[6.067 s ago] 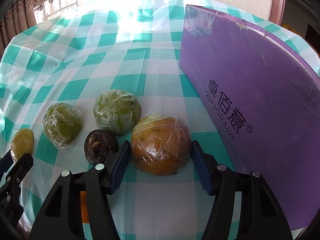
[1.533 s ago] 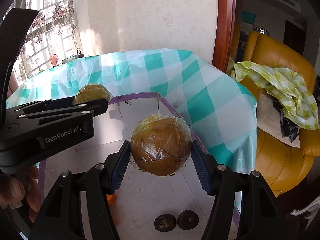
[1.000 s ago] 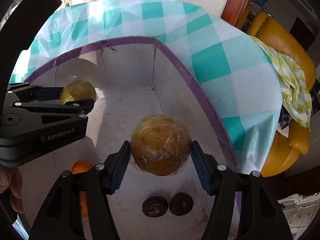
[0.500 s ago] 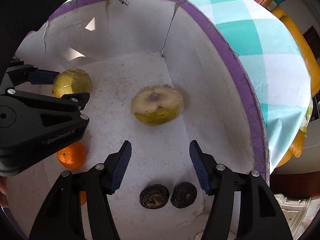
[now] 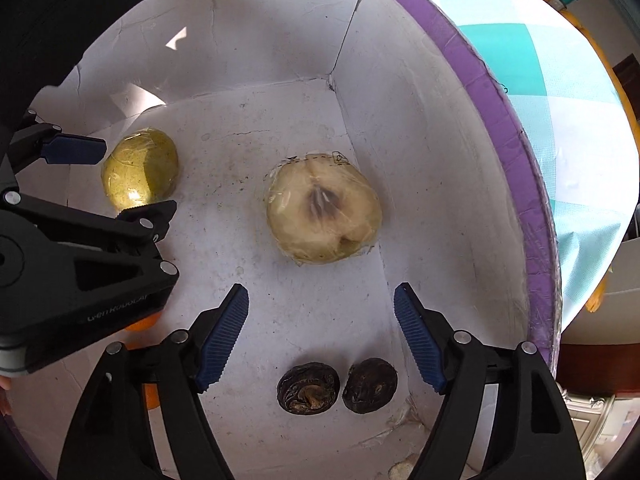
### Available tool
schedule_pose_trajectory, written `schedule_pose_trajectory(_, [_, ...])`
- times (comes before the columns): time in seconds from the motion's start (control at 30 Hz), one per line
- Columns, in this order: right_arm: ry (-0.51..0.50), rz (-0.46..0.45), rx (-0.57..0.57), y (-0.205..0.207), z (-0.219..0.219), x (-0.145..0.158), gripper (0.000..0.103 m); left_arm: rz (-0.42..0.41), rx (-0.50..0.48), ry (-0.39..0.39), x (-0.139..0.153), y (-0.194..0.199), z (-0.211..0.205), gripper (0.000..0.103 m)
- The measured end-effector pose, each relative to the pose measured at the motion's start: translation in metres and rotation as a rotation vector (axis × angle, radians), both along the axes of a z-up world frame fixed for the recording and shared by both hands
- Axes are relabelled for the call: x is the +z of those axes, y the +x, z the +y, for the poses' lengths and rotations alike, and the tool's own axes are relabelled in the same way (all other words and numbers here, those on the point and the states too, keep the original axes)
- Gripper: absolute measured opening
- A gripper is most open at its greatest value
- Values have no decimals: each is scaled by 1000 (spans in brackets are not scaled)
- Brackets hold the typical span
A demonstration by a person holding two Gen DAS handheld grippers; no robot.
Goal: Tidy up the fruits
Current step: 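Open both tools to drop the wrapped fruits into the box, then withdraw both tools from the box back toward the remaining fruits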
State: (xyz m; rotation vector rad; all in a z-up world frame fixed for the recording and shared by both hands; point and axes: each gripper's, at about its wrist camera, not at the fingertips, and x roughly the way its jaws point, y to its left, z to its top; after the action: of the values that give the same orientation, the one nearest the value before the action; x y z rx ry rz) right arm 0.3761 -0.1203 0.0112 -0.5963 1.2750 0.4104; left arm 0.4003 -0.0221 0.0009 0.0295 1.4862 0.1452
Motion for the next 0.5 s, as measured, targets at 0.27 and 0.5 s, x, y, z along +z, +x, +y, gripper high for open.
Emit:
schedule_pose_trajectory(0.27, [-4,20,29,-3,9,0,87,-63,-10,-13,18,1,-6,89])
schedule_pose_trajectory(0.5, [101,-43,2,2,-3,29,86,-236,50,-69,56,-14,8,89])
